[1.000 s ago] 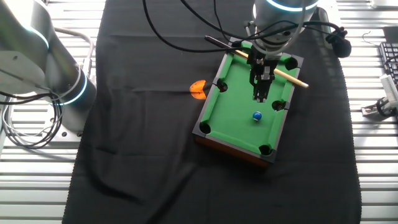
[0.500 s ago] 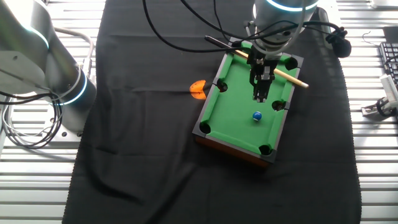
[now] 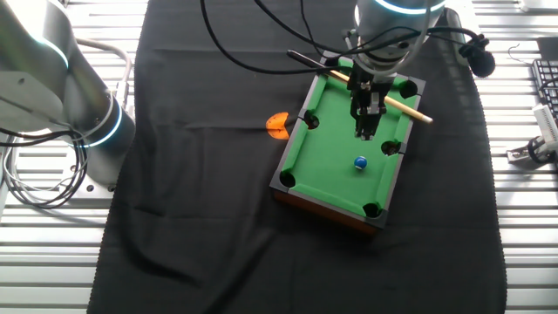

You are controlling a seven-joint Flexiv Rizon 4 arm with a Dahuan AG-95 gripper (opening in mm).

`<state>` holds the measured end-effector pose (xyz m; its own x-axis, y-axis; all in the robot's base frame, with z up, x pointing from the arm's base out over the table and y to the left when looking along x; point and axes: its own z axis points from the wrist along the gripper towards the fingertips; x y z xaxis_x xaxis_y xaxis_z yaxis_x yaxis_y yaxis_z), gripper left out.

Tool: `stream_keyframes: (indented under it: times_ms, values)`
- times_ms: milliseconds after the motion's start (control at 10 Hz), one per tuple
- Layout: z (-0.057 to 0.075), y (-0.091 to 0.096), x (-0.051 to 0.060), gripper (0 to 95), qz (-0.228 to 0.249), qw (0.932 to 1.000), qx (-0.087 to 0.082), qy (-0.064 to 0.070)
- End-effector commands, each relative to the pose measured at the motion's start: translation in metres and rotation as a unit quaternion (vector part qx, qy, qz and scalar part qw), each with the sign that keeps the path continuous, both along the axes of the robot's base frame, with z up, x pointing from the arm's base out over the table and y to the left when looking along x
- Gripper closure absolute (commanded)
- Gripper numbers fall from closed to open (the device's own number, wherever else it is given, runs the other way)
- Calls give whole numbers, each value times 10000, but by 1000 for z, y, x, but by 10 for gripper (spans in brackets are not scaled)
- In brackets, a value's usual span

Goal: Hit the pool ball

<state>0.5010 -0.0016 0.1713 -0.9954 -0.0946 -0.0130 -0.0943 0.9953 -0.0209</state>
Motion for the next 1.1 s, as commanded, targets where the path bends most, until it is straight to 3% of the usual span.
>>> stream_keyframes:
  times_ms: [100, 1100]
  values:
    - [2, -2, -1, 950, 877, 9959, -185, -107]
    - [2, -2, -1, 950, 845, 9962, -172, -127]
